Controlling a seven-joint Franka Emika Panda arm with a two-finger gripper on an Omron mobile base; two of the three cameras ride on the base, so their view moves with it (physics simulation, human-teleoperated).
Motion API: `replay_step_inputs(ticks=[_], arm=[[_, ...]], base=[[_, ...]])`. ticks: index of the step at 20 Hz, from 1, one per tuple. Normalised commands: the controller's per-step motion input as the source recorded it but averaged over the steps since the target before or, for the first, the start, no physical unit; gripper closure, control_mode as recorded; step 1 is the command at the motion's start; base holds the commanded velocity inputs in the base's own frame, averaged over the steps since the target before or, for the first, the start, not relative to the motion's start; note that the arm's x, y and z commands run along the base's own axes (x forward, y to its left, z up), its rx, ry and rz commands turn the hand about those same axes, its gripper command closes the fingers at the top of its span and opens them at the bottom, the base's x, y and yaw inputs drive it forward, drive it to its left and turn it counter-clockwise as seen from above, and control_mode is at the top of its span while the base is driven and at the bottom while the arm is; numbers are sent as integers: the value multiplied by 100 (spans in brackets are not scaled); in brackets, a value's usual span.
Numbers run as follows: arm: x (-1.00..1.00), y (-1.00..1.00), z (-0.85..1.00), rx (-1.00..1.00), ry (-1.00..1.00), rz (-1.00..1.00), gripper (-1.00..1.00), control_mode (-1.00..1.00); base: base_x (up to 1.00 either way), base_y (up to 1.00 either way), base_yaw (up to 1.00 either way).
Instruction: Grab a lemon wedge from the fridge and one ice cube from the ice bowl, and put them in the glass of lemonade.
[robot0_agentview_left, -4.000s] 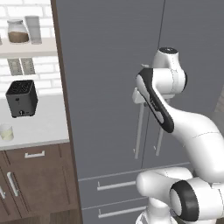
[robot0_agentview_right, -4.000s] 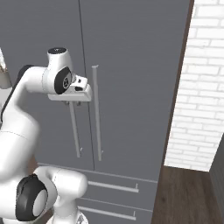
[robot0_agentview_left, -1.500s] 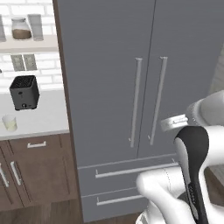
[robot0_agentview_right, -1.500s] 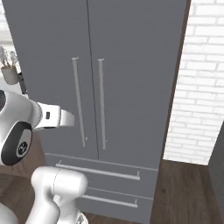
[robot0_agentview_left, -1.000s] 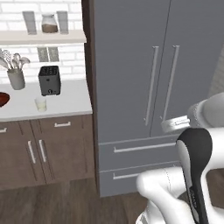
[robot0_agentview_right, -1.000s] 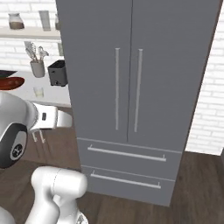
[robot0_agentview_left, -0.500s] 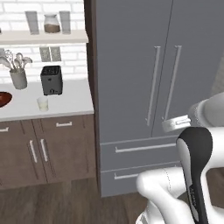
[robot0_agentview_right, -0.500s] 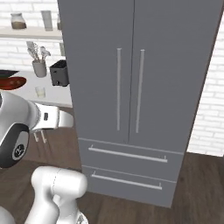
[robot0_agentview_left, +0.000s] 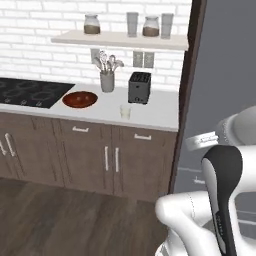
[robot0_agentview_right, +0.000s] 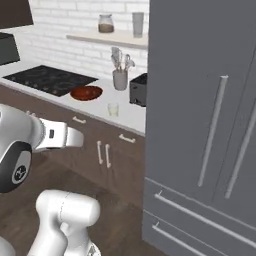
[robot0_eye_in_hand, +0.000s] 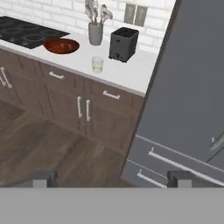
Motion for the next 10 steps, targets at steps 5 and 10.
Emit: replay_step_inputs(ticks=[5,10], arm=[[0,0,0,0,0,0,-100,100],[0,0,0,0,0,0,-100,100]], base=[[89,62,64],[100,45,43]])
